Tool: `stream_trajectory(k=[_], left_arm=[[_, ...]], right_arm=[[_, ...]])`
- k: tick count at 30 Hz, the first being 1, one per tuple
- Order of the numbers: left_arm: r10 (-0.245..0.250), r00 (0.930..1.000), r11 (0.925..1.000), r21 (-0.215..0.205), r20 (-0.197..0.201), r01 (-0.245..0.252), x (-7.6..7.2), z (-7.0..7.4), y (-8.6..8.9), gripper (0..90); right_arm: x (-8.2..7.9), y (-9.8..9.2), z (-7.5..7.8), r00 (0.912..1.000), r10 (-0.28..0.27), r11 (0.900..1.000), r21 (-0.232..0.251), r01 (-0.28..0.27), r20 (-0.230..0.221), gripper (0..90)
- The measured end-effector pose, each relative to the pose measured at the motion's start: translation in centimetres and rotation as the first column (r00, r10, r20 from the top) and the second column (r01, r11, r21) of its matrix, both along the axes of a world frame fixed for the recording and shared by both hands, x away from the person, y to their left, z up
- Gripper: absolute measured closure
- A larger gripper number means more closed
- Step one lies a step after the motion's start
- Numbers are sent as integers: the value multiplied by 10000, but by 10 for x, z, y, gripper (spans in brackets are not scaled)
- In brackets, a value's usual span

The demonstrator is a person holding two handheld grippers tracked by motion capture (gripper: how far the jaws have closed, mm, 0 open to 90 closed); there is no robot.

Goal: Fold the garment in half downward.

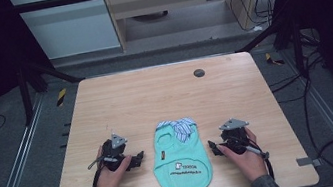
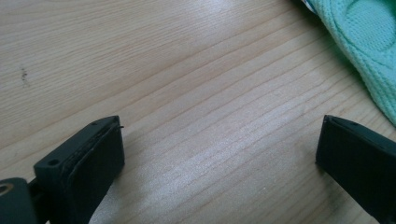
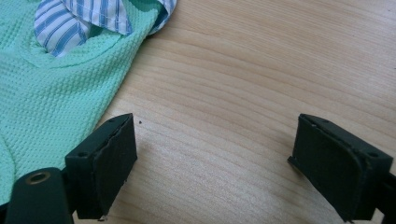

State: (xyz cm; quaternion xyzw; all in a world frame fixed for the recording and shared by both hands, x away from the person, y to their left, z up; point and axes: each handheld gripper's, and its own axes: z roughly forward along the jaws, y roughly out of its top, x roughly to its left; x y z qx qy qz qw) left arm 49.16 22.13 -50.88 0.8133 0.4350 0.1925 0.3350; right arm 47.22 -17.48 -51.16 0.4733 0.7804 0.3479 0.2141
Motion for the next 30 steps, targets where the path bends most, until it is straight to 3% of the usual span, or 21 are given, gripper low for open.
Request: stream_trajectory(k=[17, 19, 21, 22, 26, 27, 28, 30], left_arm=[[-92, 9999, 9999, -40, 107, 92, -2, 0, -3, 35], [-104, 9999, 9999, -59, 121, 105, -4, 1, -3, 50], [-190, 9997, 9998, -111, 165, 192, -5, 3, -5, 143], [-342, 9992, 9990, -295, 187, 347, -5, 7, -7, 143], [-570, 9978, 9978, -326, 333, 581, -1, 16, -11, 190], [-645, 9973, 9975, -252, 364, 655, 3, 19, -12, 190], [-831, 9961, 9965, -101, 308, 834, 11, 25, -14, 210], [-991, 9946, 9946, -275, 294, 999, 18, 28, -16, 220]], right_arm=[[0, 2, 0, 9997, -244, 9997, -32, 244, -2, 129], [0, 2, 0, 9997, -235, 9997, 16, 235, 8, 154], [-1, 3, 1, 9999, -57, 10000, 73, 56, 96, 233], [-2, 3, 2, 9999, 45, 10000, 37, -45, 106, 271], [1, 7, 7, 9986, 457, 9988, -200, -452, 248, 385], [1, 7, 7, 9986, 457, 9988, -200, -452, 248, 385], [7, 9, 12, 9974, 660, 9964, -561, -642, 305, 424], [9, 10, 14, 9970, 710, 9954, -668, -689, 303, 434]])
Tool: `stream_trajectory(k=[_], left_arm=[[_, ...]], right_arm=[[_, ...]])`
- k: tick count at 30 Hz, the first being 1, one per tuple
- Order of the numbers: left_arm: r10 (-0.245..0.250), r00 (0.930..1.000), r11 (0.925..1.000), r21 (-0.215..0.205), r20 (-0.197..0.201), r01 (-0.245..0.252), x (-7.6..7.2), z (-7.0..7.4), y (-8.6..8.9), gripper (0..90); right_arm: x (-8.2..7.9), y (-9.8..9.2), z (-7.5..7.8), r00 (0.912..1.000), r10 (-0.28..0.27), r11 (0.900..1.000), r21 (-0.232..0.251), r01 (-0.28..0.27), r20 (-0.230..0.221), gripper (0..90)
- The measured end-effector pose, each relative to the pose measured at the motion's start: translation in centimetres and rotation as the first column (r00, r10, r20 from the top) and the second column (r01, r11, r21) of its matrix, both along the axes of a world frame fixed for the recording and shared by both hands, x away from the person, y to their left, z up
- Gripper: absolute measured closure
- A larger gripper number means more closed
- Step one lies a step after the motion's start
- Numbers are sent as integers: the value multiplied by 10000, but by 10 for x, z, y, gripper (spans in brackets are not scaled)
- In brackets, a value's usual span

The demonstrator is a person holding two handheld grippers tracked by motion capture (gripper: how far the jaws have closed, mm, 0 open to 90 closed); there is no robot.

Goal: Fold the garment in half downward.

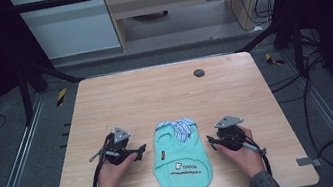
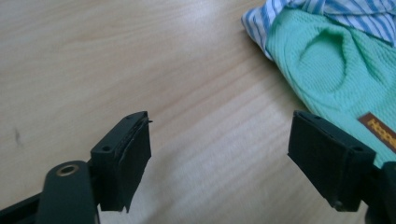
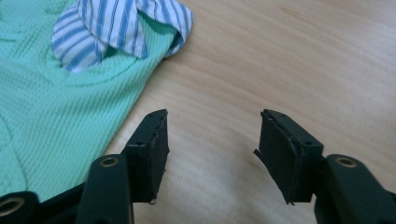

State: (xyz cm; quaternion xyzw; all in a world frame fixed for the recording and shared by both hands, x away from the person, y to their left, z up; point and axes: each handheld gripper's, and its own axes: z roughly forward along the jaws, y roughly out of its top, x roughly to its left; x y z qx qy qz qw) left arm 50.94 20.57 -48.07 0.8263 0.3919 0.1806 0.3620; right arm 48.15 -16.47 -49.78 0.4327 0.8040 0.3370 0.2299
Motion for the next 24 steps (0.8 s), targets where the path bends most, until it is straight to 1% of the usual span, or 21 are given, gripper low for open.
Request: stream_trajectory(k=[1, 2, 3, 4, 5, 6, 7, 8, 9, 10, 11, 12, 14, 15, 17, 18, 19, 20, 21, 23, 24], left_arm=[[-350, 9993, 9980, -528, -159, 341, 11, 5, -2, 263], [-382, 9992, 9983, -445, -100, 377, 16, 8, -4, 268], [-382, 9992, 9983, -445, -100, 377, 16, 8, -4, 272], [-504, 9987, 9984, -253, -40, 503, 25, 13, -10, 276], [-504, 9987, 9984, -253, -40, 503, 25, 13, -10, 285], [-430, 9989, 9989, -192, -158, 427, 32, 16, -17, 296], [-430, 9989, 9989, -192, -158, 427, 32, 16, -17, 310], [-507, 9985, 9986, -148, -209, 504, 35, 17, -22, 310], [-467, 9989, 9988, 169, -100, 469, 41, 20, -31, 337], [-467, 9989, 9988, 169, -100, 469, 41, 20, -31, 354], [-546, 9985, 9982, 227, -60, 547, 44, 22, -34, 354], [-546, 9985, 9983, 217, -68, 547, 47, 24, -37, 402], [-521, 9984, 9984, 204, -221, 526, 55, 28, -43, 408], [-492, 9984, 9988, -23, -281, 492, 60, 31, -48, 447], [-602, 9976, 9982, -45, -333, 601, 62, 32, -50, 467], [-605, 9977, 9980, 156, -312, 610, 64, 34, -54, 482], [-605, 9977, 9980, 156, -312, 610, 64, 34, -54, 501], [-635, 9972, 9977, 212, -390, 644, 66, 36, -58, 506], [-632, 9973, 9976, 274, -385, 642, 67, 37, -60, 507], [-654, 9972, 9972, 338, -357, 667, 68, 37, -62, 517], [-701, 9968, 9961, 511, -383, 720, 70, 38, -64, 517]], right_arm=[[7, 2, 6, 9997, 188, 9998, 8, -188, -184, 484], [12, 4, 8, 9990, 349, 9994, -49, -351, -292, 499], [12, 4, 8, 9990, 349, 9994, -49, -351, -292, 499], [21, 8, 12, 9970, 558, 9983, -109, -564, -531, 554], [21, 8, 12, 9970, 558, 9983, -109, -564, -531, 554], [29, 11, 15, 9949, 714, 9974, 53, -713, -711, 605], [29, 11, 15, 9949, 714, 9974, 53, -713, -711, 605], [36, 14, 16, 9927, 889, 9960, 55, -887, -812, 644], [44, 18, 19, 9926, 977, 9952, 9, -979, -722, 682], [44, 18, 19, 9926, 977, 9952, 9, -979, -722, 682], [49, 22, 21, 9913, 1111, 9938, 95, -1107, -710, 688], [53, 25, 23, 9894, 1292, 9916, 148, -1285, -661, 688], [60, 30, 27, 9875, 1466, 9891, -51, -1471, -587, 710], [68, 33, 30, 9861, 1516, 9883, -45, -1522, -682, 744], [72, 34, 31, 9863, 1506, 9884, -92, -1516, -670, 759], [77, 35, 32, 9886, 1332, 9909, -123, -1344, -698, 788], [77, 35, 32, 9886, 1332, 9909, -123, -1344, -698, 788], [82, 37, 32, 9873, 1342, 9910, 124, -1336, -848, 796], [84, 39, 33, 9867, 1384, 9903, -8, -1390, -853, 796], [85, 42, 33, 9863, 1389, 9901, -60, -1400, -895, 796], [86, 45, 33, 9859, 1418, 9897, -64, -1429, -888, 796]])
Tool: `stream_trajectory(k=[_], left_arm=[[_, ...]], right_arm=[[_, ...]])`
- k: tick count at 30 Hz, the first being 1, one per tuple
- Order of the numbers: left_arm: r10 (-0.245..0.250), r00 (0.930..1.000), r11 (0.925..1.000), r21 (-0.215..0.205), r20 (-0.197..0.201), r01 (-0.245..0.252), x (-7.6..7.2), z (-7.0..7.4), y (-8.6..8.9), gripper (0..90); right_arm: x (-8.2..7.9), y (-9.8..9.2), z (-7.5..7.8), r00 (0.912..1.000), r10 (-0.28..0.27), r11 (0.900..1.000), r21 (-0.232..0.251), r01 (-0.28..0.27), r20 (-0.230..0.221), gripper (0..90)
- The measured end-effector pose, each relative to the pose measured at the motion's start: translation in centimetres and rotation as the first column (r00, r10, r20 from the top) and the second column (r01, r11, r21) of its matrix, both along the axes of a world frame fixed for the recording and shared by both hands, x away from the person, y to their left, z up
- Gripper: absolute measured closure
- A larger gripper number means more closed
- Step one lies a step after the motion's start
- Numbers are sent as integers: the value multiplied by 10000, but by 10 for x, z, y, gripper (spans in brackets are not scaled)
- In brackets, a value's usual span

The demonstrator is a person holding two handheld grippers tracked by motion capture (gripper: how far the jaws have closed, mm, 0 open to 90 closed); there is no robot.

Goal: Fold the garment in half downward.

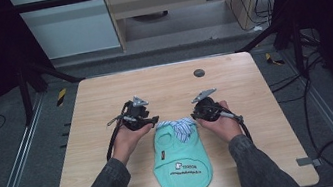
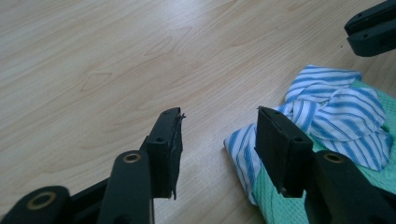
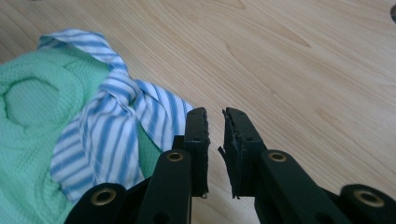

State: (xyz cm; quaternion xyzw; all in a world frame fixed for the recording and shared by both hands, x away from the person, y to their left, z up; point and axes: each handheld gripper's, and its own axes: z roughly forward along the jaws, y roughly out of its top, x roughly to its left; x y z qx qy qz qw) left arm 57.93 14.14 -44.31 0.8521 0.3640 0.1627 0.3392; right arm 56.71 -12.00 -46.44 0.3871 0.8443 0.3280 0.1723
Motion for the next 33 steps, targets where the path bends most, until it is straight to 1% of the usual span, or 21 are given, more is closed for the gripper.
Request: stream_trajectory(k=[1, 2, 5, 6, 8, 9, 10, 11, 12, 13, 15, 16, 17, 18, 20, 27, 28, 29, 30, 32, 33], left_arm=[[5, 9999, 10000, 13, -152, -5, 2, -1, -2, 519], [5, 9998, 10000, 39, -204, -4, 2, -2, -4, 523], [-12, 9997, 9999, 108, -259, 15, 3, -3, -4, 522], [19, 9996, 9999, 123, -273, -15, 5, -6, -5, 523], [-46, 9989, 9999, 131, -468, 52, 7, -9, -6, 521], [-46, 9989, 9999, 131, -468, 52, 7, -9, -6, 517], [-29, 9985, 9999, 143, -549, 37, 8, -12, -7, 509], [-48, 9980, 9999, 158, -625, 58, 9, -15, -8, 509], [-124, 9971, 9997, 193, -745, 139, 8, -19, -11, 495], [-124, 9971, 9997, 193, -745, 139, 8, -19, -11, 494], [-140, 9970, 9991, 387, -759, 170, 7, -23, -13, 488], [-175, 9963, 9979, 608, -838, 227, 8, -27, -15, 480], [-175, 9963, 9979, 608, -838, 227, 8, -27, -15, 479], [-89, 9954, 9978, 645, -957, 152, 8, -32, -15, 474], [-120, 9948, 9974, 688, -1014, 190, 9, -34, -15, 468], [-101, 9922, 9983, 552, -1245, 171, 10, -40, -15, 436], [-40, 9913, 9994, 350, -1319, 87, 11, -42, -13, 429], [-40, 9913, 9994, 350, -1319, 87, 11, -42, -13, 422], [-45, 9909, 9998, 169, -1348, 69, 11, -43, -10, 416], [-87, 9913, 9999, 81, -1313, 99, 11, -44, -10, 414], [-77, 9918, 9999, 65, -1278, 86, 11, -44, -10, 415]], right_arm=[[2, 6, 1, 10000, 41, 10000, 10, -41, -60, 799], [3, 9, 1, 10000, 78, 10000, -24, -78, -50, 799], [5, 12, 0, 9999, 54, 10000, -14, -54, -160, 796], [8, 16, -3, 9997, 41, 9999, -105, -43, -248, 783], [11, 16, -5, 9995, 31, 10000, -61, -33, -301, 774], [11, 16, -5, 9995, 31, 10000, -61, -33, -301, 774], [12, 17, -9, 9984, -79, 10000, 13, 80, -557, 760], [12, 17, -9, 9984, -79, 10000, 13, 80, -557, 760], [13, 17, -12, 9981, -19, 10000, -20, 18, -620, 756], [13, 17, -12, 9981, -19, 10000, -20, 18, -620, 756], [12, 18, -15, 9976, -11, 9999, 127, 20, -687, 751], [11, 18, -16, 9971, 20, 10000, 88, -13, -761, 736], [11, 18, -16, 9971, 20, 10000, 88, -13, -761, 736], [11, 18, -17, 9970, 75, 10000, 23, -74, -767, 719], [11, 19, -18, 9968, 102, 9999, 8, -102, -793, 707], [12, 21, -21, 9954, 40, 10000, -6, -41, -956, 637], [12, 21, -22, 9939, -25, 10000, 14, 26, -1104, 615], [12, 21, -22, 9939, -25, 10000, 14, 26, -1104, 615], [12, 20, -23, 9935, -10, 10000, 33, 14, -1141, 607], [12, 20, -24, 9933, -10, 10000, 62, 17, -1160, 604], [12, 20, -24, 9926, -62, 9998, 164, 82, -1211, 603]])
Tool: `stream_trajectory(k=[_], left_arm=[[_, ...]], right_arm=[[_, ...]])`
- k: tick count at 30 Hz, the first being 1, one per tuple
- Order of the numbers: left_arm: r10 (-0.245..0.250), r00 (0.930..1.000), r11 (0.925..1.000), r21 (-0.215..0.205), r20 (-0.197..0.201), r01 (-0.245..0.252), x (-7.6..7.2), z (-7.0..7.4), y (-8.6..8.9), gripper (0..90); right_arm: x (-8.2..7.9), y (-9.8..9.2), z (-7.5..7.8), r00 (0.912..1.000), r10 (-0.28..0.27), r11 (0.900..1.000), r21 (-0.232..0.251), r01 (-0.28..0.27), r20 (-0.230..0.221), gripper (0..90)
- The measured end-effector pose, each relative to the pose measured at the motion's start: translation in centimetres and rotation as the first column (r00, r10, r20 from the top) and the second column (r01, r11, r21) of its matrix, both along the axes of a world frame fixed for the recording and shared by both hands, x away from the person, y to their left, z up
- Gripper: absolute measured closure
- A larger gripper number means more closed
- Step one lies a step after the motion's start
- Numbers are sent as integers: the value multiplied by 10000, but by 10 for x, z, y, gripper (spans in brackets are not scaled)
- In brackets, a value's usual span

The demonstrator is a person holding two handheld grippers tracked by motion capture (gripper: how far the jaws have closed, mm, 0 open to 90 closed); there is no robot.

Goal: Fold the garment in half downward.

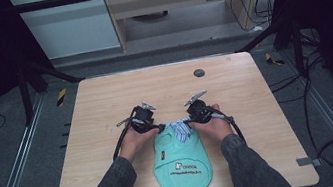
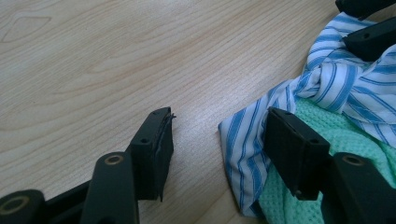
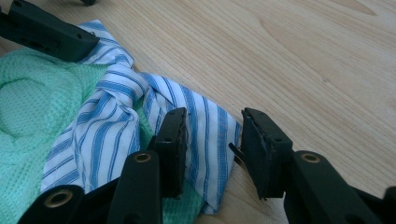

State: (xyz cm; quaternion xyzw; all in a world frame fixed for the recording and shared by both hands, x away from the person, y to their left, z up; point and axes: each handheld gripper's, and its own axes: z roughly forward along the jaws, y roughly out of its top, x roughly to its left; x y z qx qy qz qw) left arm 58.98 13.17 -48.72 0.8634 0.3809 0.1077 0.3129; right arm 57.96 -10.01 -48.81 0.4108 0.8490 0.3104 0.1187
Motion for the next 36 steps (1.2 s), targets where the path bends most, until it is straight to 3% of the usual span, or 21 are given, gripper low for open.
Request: stream_trajectory(k=[2, 8, 13, 15, 23, 28, 36], left_arm=[[-170, 9999, 9999, -5, -20, 170, -1, 0, 0, 435], [-567, 9975, 9976, -428, -433, 549, -3, 1, -2, 730], [-682, 9970, 9973, -290, -370, 672, -5, 3, -5, 830], [-785, 9968, 9969, -18, -114, 785, -8, 8, -7, 843], [-997, 9931, 9948, -150, 616, 1008, -18, 32, -5, 852], [-1288, 9878, 9915, -66, 877, 1299, -24, 47, -7, 853], [-1454, 9845, 9890, -114, 984, 1472, -27, 56, -9, 854]], right_arm=[[0, 0, 0, 10000, 16, 10000, 21, -16, 7, 608], [-2, 3, 1, 9989, 443, 9990, 69, -442, -159, 766], [-5, 5, 3, 9976, 687, 9975, -158, -689, -86, 830], [-6, 4, 6, 9974, 715, 9974, -31, -715, -1, 832], [-16, -3, 30, 9935, 1029, 9946, 87, -1034, 481, 833], [-23, -7, 43, 9894, 1278, 9918, 15, -1282, 688, 834], [-27, -11, 56, 9850, 1514, 9884, -211, -1502, 824, 834]])
